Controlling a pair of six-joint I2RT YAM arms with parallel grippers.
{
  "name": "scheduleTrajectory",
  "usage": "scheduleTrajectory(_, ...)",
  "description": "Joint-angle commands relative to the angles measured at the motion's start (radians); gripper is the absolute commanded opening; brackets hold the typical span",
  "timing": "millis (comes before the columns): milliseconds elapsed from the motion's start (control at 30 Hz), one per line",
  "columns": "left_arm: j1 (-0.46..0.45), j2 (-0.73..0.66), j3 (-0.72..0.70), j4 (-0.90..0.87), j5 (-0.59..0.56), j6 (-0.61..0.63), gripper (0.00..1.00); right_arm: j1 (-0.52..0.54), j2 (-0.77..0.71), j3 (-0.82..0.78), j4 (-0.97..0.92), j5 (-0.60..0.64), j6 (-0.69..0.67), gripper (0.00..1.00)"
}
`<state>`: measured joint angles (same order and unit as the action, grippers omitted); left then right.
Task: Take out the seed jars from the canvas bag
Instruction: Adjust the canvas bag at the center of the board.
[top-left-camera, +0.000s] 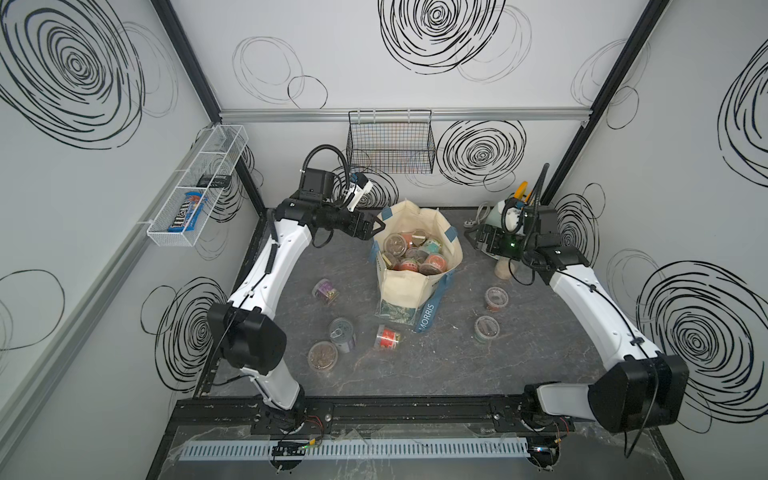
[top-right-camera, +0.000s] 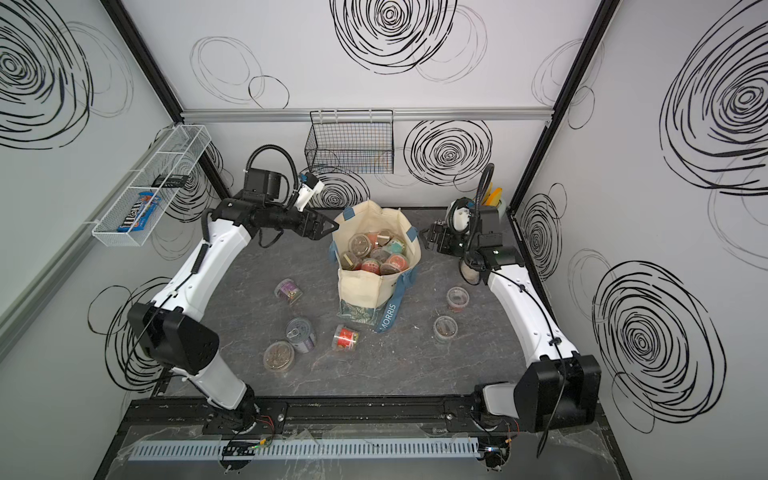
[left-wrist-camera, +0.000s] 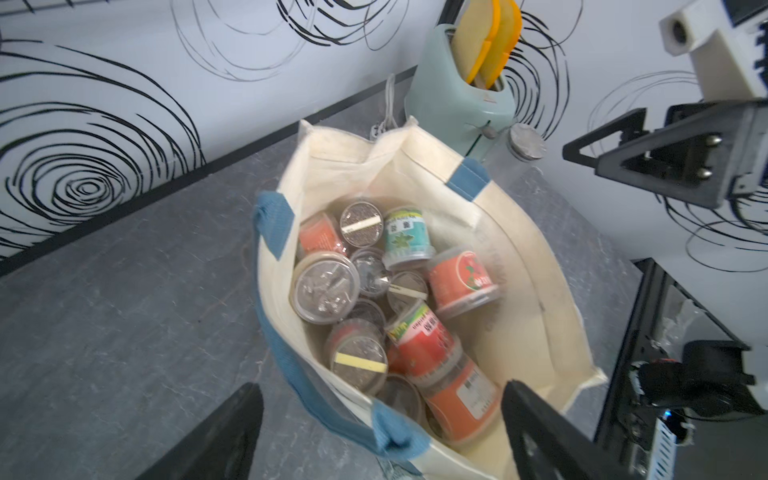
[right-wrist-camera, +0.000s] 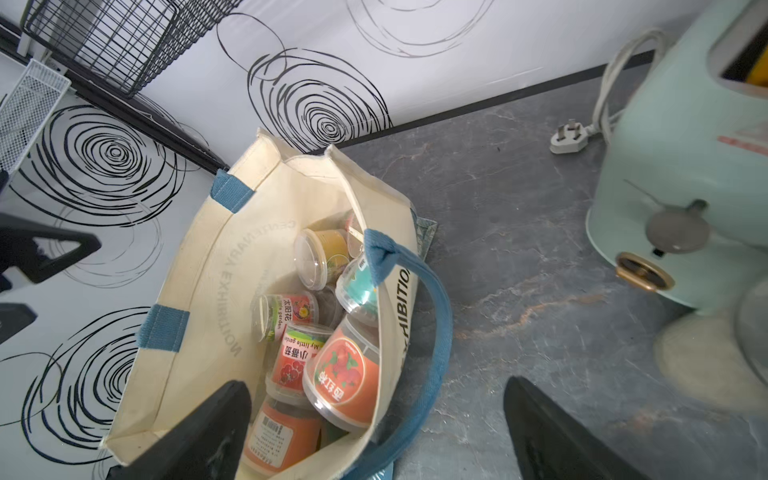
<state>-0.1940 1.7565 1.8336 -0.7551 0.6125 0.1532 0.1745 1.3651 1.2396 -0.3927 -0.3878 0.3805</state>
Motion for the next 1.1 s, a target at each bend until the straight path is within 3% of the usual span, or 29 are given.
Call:
scheduleTrajectory(0, 0.005, 0.091, 0.071, 0.055, -0.001, -0.050, 1.00, 0.034, 0.067, 0.074, 0.002, 0.015, -0.020, 0.98)
scheduleTrajectory(167, -0.021, 0.195, 0.121, 0.043, -0.061, -0.053, 0.96, 0.061, 0.128, 0.122, -0.018, 0.067, -0.038, 0.97)
scheduleTrajectory(400, -0.067, 0.298, 0.172, 0.133, -0.227, -0.047, 0.99, 0.061, 0.130, 0.106, -0.018, 0.071, -0.035, 0.97)
scheduleTrajectory(600, -0.094, 0.406, 0.273, 0.140, -0.239, -0.033, 0.88, 0.062, 0.078, 0.080, -0.024, 0.078, -0.028, 0.97)
scheduleTrajectory(667, -0.100, 0.432, 0.291, 0.148, -0.239, -0.031, 0.78, 0.062, 0.057, 0.069, -0.026, 0.086, -0.023, 0.97)
scheduleTrajectory(833, -0.103, 0.461, 0.313, 0.161, -0.211, -0.013, 0.14, 0.062, 0.007, 0.064, -0.044, 0.098, -0.014, 0.97)
scheduleTrajectory(900, -0.103, 0.452, 0.315, 0.171, -0.198, -0.002, 0.00, 0.062, -0.007, 0.069, -0.058, 0.101, -0.015, 0.97)
scheduleTrajectory(1067, -0.107, 0.411, 0.323, 0.190, -0.127, 0.009, 0.00, 0.093, -0.017, 0.104, -0.116, 0.065, -0.065, 0.89)
